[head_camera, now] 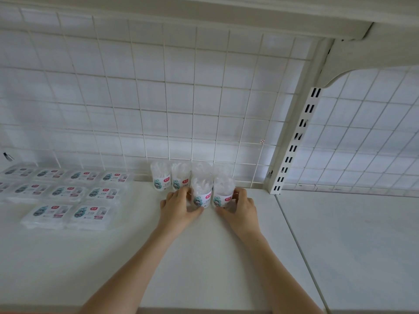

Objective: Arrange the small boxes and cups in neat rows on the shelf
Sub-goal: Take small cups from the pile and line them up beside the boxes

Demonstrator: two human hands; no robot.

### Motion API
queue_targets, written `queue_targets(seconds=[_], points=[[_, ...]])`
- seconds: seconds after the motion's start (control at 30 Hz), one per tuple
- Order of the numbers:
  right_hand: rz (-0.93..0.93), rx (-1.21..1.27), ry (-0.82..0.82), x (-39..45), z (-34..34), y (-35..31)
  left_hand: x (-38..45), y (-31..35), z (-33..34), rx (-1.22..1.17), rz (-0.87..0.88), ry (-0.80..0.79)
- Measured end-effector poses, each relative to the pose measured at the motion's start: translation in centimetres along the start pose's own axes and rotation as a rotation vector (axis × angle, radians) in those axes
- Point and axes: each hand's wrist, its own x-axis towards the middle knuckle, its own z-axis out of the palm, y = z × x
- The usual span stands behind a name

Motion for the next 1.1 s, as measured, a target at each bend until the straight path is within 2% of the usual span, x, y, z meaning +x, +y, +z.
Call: queue_targets(seconds=[0.13,0.23,0.33,0.37,0.43,0.5,0.6,0.73,0.9,1.0,1.1], points=[[-0.009,-0.033,-0.014,-0.1,0.1,-0.4,-0.2,0.2,-0.1,-0.005,0.018,-0.003],[-0.073,0.019,0.08,-0.5,0.1,-0.4,-0.5,0.1,-0.6,-0.062,0.055,0.031],[-0.33,-0.045,0.124,-1.4,-0.9,-0.3,-1.0,0.3,-2.3,-0.049,0.325,0.208],[-0.37,-0.075,0.103,-1.7,-1.3,-0.3,-1.2,0.5,-2.9,-0.046,0.396,0.222],[-0.376,-0.09,0.059,-2.1,-1.6,-0.3,-1.6,0.6,-3.7,-0.033,0.482,0.145],[-0.344,-0.101,0.024,-2.3,-1.6,-0.2,-1.9,0.4,-3.5,-0.026,0.492,0.052],[-0.318,-0.118,-0.019,-2.5,-1.7,-0.3,-2.1,0.1,-3.0,-0.016,0.477,0.02],[-0.32,-0.118,-0.039,-2.8,-2.4,-1.0,-2.1,0.2,-3.6,-0.021,0.494,0.061],[-0.339,-0.18,0.061,-5.8,-4.7,-1.9,-2.3,0.6,-5.5,0.007,0.49,0.156],[-0.416,-0.317,0.041,-9.4,-5.9,-2.0,-5.5,0.5,-7.0,0.149,0.545,0.164],[-0.468,-0.337,0.046,-13.5,-5.6,-2.1,-11.0,-0.4,-8.6,0.238,0.492,0.185]])
